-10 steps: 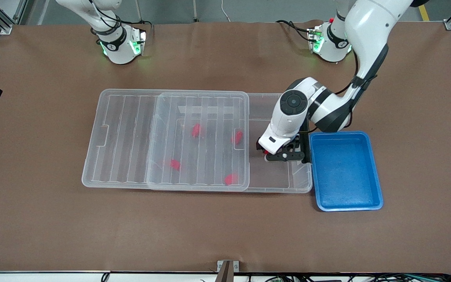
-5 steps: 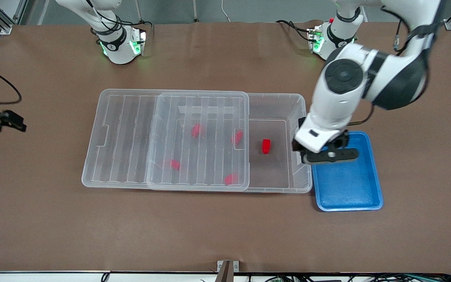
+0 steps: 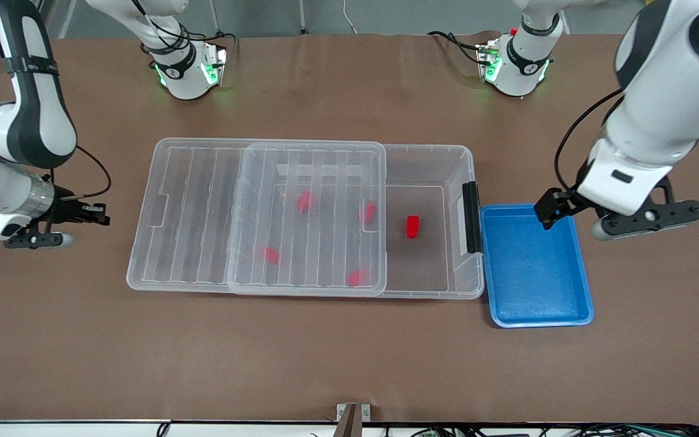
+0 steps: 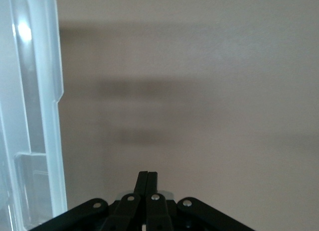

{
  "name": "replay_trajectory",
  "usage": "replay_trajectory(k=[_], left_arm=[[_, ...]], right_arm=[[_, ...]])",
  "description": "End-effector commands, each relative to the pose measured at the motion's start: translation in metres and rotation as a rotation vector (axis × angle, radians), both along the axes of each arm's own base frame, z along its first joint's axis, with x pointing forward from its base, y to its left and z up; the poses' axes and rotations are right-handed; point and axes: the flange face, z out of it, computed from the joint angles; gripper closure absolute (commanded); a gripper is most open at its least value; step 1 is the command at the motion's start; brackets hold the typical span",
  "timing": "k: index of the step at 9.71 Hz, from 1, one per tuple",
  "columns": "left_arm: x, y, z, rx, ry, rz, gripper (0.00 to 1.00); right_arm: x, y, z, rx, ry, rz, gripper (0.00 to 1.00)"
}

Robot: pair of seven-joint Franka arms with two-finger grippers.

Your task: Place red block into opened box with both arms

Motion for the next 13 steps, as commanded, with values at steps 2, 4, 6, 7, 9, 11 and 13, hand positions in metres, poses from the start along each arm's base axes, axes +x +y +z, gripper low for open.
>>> replay_trajectory(k=[2, 4, 6, 7, 9, 11, 13], left_arm=[[-0.018, 0.048, 0.021, -0.022, 0.050, -0.118, 0.00], [-0.035, 0.097, 0.039, -0.046, 0.084, -0.159, 0.00], [-0.069, 0.130, 0.038, -0.063, 0.144, -0.147, 0.00], [-0.085, 0.131, 0.037, -0.058, 0.153, -0.146, 0.00], [-0.104, 0.128, 0.035, -0.050, 0.163, -0.145, 0.00], [-0.106, 0.118, 0.034, -0.047, 0.166, -0.152, 0.00], [-0.106, 0.111, 0.036, -0.045, 0.162, -0.163, 0.00]], right_arm=[[-0.005, 0.022, -0.009, 0.049, 0.003, 0.027, 1.00], [-0.005, 0.029, -0.017, 0.063, 0.013, 0.066, 1.00], [-0.005, 0.033, -0.018, 0.100, 0.016, 0.045, 1.00], [-0.004, 0.041, -0.021, 0.117, 0.021, 0.046, 1.00], [-0.003, 0.053, -0.023, 0.128, 0.026, 0.059, 1.00], [-0.002, 0.065, -0.025, 0.133, 0.032, 0.069, 1.00], [-0.003, 0.078, -0.026, 0.157, 0.039, 0.075, 1.00]])
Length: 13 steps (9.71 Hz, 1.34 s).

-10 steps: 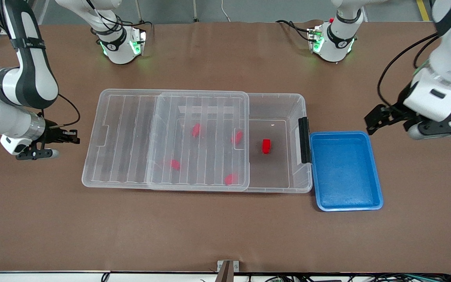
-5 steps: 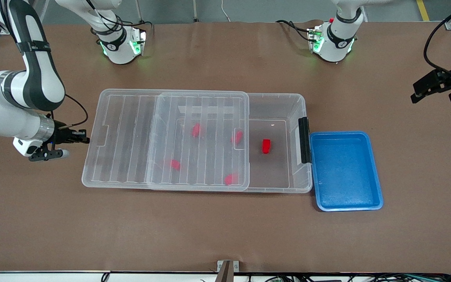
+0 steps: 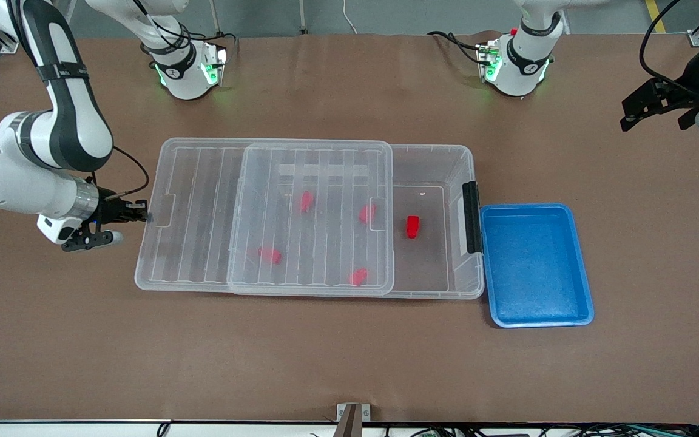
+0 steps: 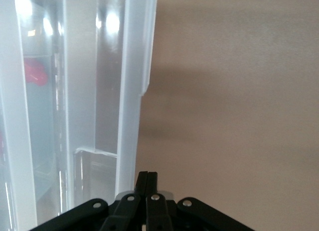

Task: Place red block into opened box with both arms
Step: 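Push the clear lid back over the box opening with the right gripper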

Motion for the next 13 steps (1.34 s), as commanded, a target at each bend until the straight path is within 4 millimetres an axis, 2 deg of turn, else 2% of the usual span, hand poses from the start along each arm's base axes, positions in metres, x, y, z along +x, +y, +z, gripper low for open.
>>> replay_trajectory(k=[1, 10, 13], left_arm=[[-0.002, -0.005, -0.016, -0.007, 0.026, -0.001, 0.00], [0.002, 0.000, -0.015, -0.003, 0.017, 0.013, 0.00], [0.004, 0.000, -0.015, -0.001, 0.009, 0.013, 0.00]], right_arm=[[-0.002, 0.021, -0.005, 0.066, 0.013, -0.013, 1.00], [0.010, 0.109, -0.011, 0.082, 0.052, -0.037, 1.00], [0.013, 0.129, -0.015, 0.087, 0.063, -0.038, 1.00]])
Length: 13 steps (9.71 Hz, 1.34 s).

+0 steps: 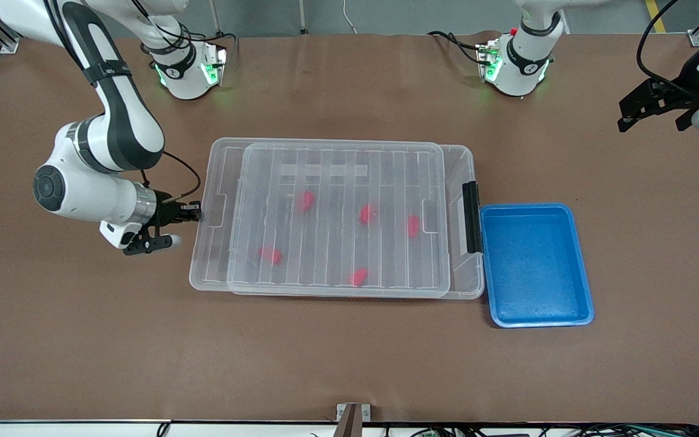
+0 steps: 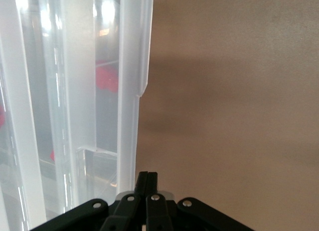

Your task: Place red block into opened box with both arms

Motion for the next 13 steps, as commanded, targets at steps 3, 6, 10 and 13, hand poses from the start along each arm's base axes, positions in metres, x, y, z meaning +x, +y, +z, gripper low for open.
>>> replay_trajectory(k=[3, 6, 10, 13], left_arm=[[0.004, 0.000, -0.017, -0.002, 0.015, 0.010, 0.00], [0.005, 0.000, -0.016, -0.002, 0.012, 0.010, 0.00], [0.004, 0.000, -0.016, -0.001, 0.015, 0.009, 0.00], [0.005, -0.005, -0.017, -0.008, 0.010, 0.002, 0.00]], right_arm=[[0.007, 0.028, -0.008, 0.023, 0.003, -0.024, 1.00], [0.006, 0.034, -0.008, 0.023, -0.003, -0.014, 1.00], [0.006, 0.039, -0.010, 0.026, -0.012, -0.013, 1.00], [0.007, 0.039, -0.011, 0.026, -0.012, -0.014, 1.00]])
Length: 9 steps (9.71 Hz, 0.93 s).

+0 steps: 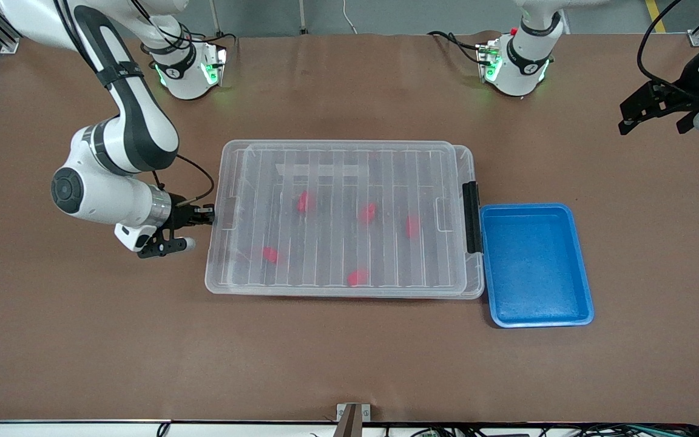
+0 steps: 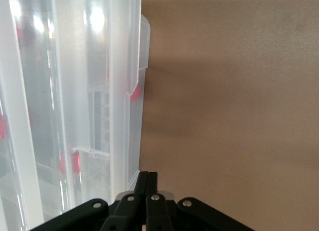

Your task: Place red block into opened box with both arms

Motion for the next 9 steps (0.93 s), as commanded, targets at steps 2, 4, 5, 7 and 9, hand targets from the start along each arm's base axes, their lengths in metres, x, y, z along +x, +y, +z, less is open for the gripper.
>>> replay_trajectory(k=[2, 4, 5, 7, 9], left_arm=[[0.001, -0.004, -0.015, -0.008, 0.025, 0.005, 0.00], [0.002, -0.004, -0.019, -0.006, 0.032, 0.000, 0.00], [0.002, -0.003, -0.019, -0.007, 0.033, -0.001, 0.00], [0.001, -0.004, -0.017, -0.008, 0.029, -0.001, 0.00], [0.001, -0.005, -0.017, -0.007, 0.029, -0.001, 0.00]], right_arm=[[0.002, 0.010, -0.009, 0.017, 0.011, -0.011, 0.96], [0.000, -0.018, -0.009, -0.013, 0.061, -0.018, 0.44], [-0.001, -0.040, 0.005, -0.072, 0.060, -0.001, 0.00], [0.002, -0.085, 0.060, -0.120, 0.041, -0.044, 0.00], [0.000, -0.135, 0.137, -0.148, -0.024, -0.186, 0.00]])
